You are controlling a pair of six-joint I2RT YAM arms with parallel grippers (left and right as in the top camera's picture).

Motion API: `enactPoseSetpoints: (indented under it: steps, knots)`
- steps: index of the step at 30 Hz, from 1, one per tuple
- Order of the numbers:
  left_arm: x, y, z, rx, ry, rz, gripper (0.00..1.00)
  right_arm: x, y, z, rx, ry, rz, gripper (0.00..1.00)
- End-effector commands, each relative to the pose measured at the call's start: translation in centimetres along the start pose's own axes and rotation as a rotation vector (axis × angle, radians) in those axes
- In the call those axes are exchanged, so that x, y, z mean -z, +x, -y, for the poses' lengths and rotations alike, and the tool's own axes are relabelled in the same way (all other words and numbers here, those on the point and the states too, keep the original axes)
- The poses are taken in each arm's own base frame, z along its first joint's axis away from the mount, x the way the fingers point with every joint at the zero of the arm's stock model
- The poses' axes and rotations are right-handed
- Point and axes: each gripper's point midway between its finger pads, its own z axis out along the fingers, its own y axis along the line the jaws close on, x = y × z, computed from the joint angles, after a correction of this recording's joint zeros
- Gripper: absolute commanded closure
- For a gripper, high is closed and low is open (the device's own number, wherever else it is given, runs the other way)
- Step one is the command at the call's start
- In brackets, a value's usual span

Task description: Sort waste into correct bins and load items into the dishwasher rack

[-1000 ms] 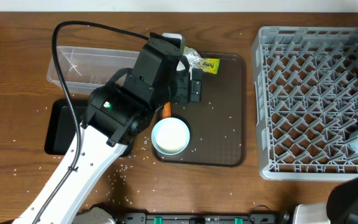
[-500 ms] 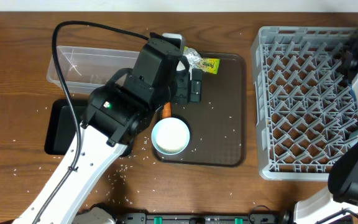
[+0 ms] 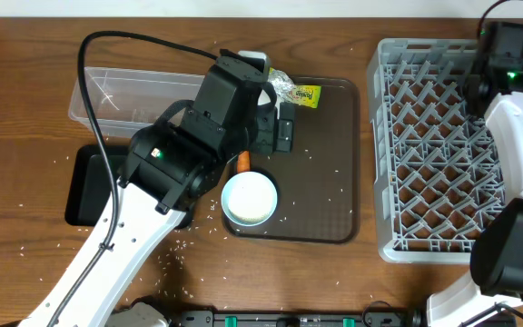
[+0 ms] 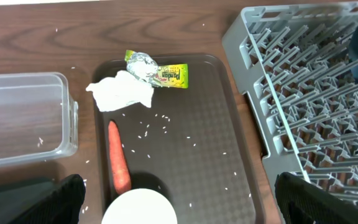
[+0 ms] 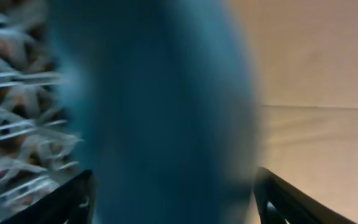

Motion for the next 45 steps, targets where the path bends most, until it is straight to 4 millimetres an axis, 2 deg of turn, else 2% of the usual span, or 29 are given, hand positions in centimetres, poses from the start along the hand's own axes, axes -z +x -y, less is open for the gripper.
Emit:
enactPoseSetpoints:
  steps: [1,5,8,13,19,23,29,34,38,42,43,45]
  knots:
    - [0.6,-0.1,0.1,-0.061,0.012,0.007,0.02,0.3,-0.6,-2.0,-0.079,-0.113,0.032,0.23]
    - [0.6,0.2,0.0,-0.065,0.007,-0.006,0.02,1.5,-0.7,-2.8,-0.114,-0.208,0.058,0.22]
    - [0.6,0.1,0.0,-0.085,0.009,-0.001,0.02,3.4,-1.1,-3.0,-0.143,-0.286,0.106,0.19]
    - [0.7,0.0,0.1,-0.121,0.01,0.003,0.02,6.9,-1.7,-0.7,-0.271,-0.34,0.202,0.08]
    - [0.7,0.0,0.1,-0.121,0.01,0.003,0.02,10.1,-1.5,1.9,-0.33,-0.378,0.294,0.07]
    - [0.7,0.0,0.1,-0.143,0.009,0.003,0.02,12.6,-1.5,1.9,-0.382,-0.497,0.355,0.1]
    - [1.4,-0.5,-0.9,-0.152,-0.006,0.023,0.02,18.2,-2.0,-2.0,-0.43,-0.89,0.411,0.22]
    - [2.2,-1.0,-3.9,-0.095,-0.065,0.03,0.02,21.9,-1.4,-6.3,-0.338,-1.081,0.378,0.25]
    - [3.2,-1.2,-5.6,-0.062,-0.094,0.046,0.02,24.8,-1.2,-9.6,-0.235,-1.17,0.381,0.2]
    - [3.6,-1.4,-6.1,-0.051,-0.104,0.054,0.02,27.2,-1.4,-13.9,-0.144,-1.227,0.359,0.23]
    - [3.4,-1.3,-6.1,-0.051,-0.106,0.049,0.02,27.5,-1.5,-15.0,-0.124,-1.231,0.349,0.22]
    - [2.8,-1.1,-6.2,-0.058,-0.11,0.031,0.01,26.7,-1.7,-16.5,-0.136,-1.193,0.298,0.25]
